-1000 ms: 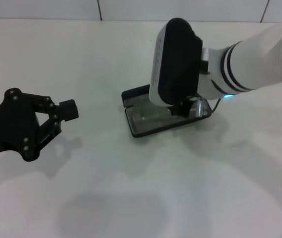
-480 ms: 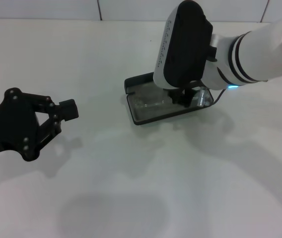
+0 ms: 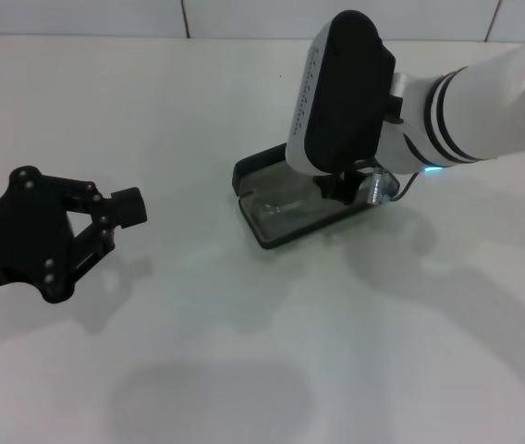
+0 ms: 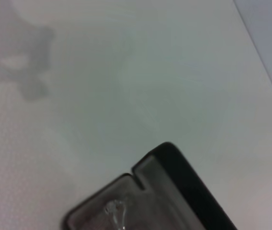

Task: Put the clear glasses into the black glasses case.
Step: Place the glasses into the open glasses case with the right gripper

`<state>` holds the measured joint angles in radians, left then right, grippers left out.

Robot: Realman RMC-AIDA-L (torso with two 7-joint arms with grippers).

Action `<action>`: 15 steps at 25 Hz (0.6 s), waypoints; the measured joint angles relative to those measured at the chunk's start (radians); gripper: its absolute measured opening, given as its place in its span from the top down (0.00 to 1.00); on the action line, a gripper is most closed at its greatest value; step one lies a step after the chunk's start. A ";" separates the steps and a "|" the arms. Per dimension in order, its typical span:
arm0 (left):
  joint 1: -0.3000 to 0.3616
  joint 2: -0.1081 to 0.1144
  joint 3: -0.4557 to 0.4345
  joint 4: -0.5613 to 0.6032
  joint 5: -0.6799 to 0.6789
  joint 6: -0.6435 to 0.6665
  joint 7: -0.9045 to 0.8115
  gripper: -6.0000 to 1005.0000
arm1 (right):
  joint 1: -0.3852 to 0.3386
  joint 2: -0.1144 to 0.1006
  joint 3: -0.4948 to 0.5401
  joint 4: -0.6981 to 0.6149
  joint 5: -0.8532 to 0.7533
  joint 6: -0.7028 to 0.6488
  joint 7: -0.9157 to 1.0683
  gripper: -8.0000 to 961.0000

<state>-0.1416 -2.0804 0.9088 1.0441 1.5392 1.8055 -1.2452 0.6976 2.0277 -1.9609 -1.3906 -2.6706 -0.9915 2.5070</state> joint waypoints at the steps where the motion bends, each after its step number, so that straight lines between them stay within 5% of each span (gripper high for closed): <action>1: 0.002 0.000 0.000 0.000 0.000 0.000 0.001 0.94 | 0.000 0.000 -0.003 0.001 0.000 0.004 0.000 0.89; 15: 0.000 -0.003 0.001 0.001 0.000 0.000 0.000 0.94 | -0.037 0.000 -0.051 0.032 -0.009 0.062 0.008 0.89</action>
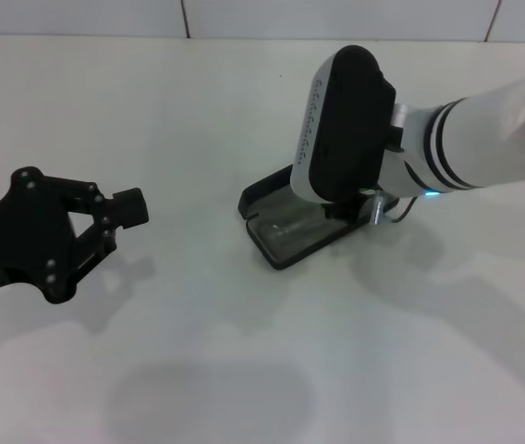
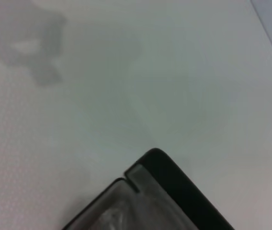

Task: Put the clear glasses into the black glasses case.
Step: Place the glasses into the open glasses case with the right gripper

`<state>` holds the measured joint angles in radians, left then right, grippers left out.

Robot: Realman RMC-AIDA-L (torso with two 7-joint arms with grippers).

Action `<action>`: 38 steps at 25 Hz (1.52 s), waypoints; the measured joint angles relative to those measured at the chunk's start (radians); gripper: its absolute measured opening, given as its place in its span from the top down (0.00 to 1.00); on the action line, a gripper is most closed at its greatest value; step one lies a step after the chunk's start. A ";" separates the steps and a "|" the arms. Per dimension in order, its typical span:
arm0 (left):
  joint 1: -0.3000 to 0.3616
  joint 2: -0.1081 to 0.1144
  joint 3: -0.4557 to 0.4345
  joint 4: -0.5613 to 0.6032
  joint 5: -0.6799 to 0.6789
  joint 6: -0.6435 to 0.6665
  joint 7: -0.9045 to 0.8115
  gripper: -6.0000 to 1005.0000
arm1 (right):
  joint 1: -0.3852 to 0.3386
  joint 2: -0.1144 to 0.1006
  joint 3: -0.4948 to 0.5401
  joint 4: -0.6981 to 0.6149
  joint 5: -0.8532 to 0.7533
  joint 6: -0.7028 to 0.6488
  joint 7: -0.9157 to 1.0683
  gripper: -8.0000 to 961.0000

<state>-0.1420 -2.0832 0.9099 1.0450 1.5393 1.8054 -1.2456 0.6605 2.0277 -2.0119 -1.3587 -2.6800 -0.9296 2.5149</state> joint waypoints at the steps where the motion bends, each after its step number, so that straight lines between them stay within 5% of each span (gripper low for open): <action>1: -0.001 0.000 0.000 0.000 0.000 0.000 0.000 0.94 | -0.002 0.000 -0.001 -0.001 0.000 0.000 0.000 0.89; 38: 0.000 0.000 -0.002 0.000 -0.001 -0.002 0.002 0.94 | -0.047 0.000 -0.033 -0.086 -0.001 -0.040 0.001 0.89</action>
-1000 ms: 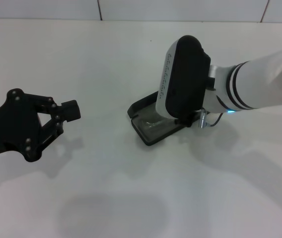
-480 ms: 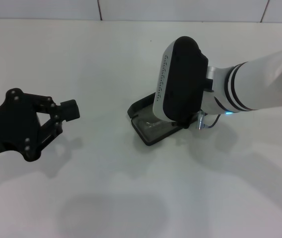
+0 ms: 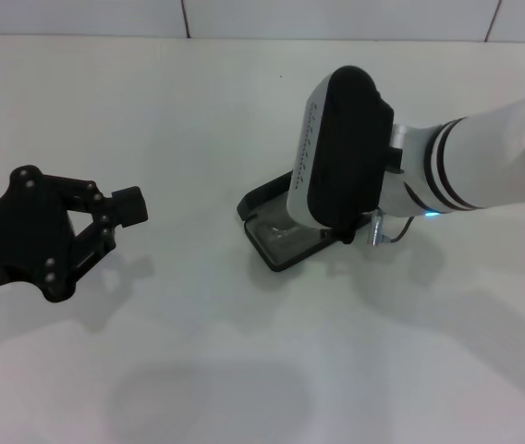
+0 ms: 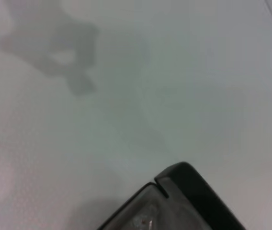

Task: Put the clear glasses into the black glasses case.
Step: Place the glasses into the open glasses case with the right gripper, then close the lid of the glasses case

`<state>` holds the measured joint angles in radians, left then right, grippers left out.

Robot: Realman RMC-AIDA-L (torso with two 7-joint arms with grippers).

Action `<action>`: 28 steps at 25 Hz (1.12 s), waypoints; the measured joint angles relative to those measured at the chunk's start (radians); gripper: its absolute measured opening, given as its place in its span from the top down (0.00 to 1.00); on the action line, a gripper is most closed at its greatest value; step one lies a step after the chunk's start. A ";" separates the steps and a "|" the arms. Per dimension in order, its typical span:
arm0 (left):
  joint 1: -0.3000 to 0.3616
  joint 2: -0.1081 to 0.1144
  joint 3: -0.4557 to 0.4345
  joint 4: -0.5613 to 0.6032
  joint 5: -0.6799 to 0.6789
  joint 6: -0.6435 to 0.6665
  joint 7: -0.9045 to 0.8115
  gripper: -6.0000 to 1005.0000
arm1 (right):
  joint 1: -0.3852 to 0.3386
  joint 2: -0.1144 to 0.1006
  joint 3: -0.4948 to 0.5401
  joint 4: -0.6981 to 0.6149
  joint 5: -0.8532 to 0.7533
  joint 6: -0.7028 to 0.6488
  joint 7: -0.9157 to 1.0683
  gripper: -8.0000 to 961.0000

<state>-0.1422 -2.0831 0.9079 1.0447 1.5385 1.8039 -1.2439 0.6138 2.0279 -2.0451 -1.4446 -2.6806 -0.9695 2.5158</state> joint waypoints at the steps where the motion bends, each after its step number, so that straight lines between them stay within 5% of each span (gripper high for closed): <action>1: 0.000 0.000 0.000 0.000 0.000 0.000 0.000 0.94 | -0.002 0.000 0.004 -0.007 0.000 -0.004 0.000 0.89; 16: 0.002 0.000 -0.013 -0.002 0.000 0.000 0.001 0.94 | -0.042 -0.001 0.060 -0.101 -0.001 -0.057 -0.002 0.89; 28: 0.009 0.000 -0.029 -0.005 -0.006 0.000 0.002 0.94 | -0.172 -0.008 0.141 -0.255 0.021 -0.054 -0.021 0.89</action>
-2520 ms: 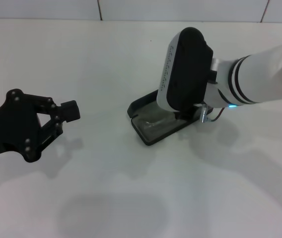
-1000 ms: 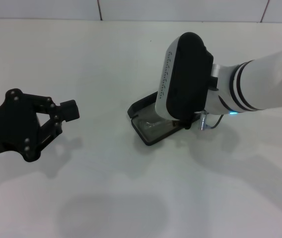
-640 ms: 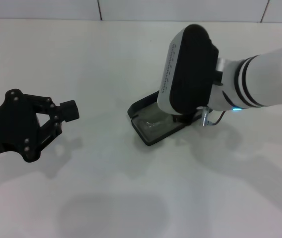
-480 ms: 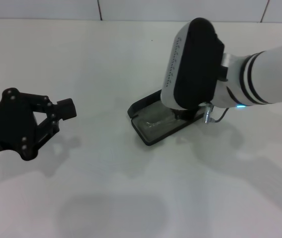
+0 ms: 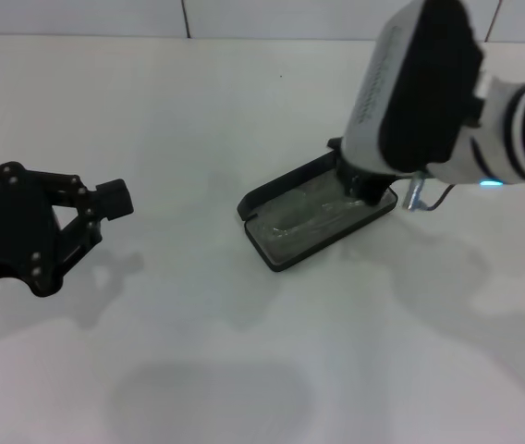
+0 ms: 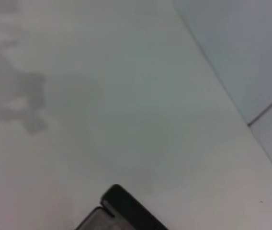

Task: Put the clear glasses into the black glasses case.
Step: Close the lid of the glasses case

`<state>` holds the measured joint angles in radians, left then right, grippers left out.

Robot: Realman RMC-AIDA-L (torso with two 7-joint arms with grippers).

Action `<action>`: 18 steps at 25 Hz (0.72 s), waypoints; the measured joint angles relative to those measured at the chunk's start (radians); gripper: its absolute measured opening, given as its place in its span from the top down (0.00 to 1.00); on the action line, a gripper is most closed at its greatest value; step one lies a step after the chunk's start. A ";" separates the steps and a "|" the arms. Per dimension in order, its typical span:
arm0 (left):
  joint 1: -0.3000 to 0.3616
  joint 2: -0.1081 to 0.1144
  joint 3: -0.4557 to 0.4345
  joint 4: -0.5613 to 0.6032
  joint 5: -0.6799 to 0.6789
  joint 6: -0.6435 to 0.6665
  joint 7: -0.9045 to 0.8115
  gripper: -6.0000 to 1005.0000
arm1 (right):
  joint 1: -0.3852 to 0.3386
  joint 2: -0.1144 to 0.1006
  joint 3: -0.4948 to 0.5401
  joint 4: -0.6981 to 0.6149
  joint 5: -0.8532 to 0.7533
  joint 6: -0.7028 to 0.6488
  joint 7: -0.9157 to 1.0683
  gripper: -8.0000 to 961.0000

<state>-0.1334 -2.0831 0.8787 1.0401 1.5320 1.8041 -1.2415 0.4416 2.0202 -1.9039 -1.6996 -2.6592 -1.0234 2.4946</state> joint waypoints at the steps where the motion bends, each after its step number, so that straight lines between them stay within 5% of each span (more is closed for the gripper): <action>1: 0.000 0.000 0.000 0.000 0.000 0.000 0.000 0.94 | -0.012 0.000 0.017 -0.006 0.016 0.002 -0.010 0.89; 5: -0.001 0.000 0.000 -0.003 -0.002 0.001 0.002 0.94 | -0.061 -0.002 0.099 -0.030 0.159 0.012 -0.082 0.89; 10: -0.002 -0.001 0.000 -0.005 -0.003 0.001 0.004 0.94 | -0.160 -0.003 0.250 -0.041 0.518 0.023 -0.335 0.89; 18: -0.015 -0.004 0.008 -0.015 -0.003 0.001 0.005 0.94 | -0.203 -0.005 0.495 0.235 1.109 -0.217 -0.803 0.89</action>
<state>-0.1483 -2.0867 0.8871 1.0246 1.5292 1.8055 -1.2364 0.2383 2.0152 -1.4093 -1.4642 -1.5498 -1.2406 1.6916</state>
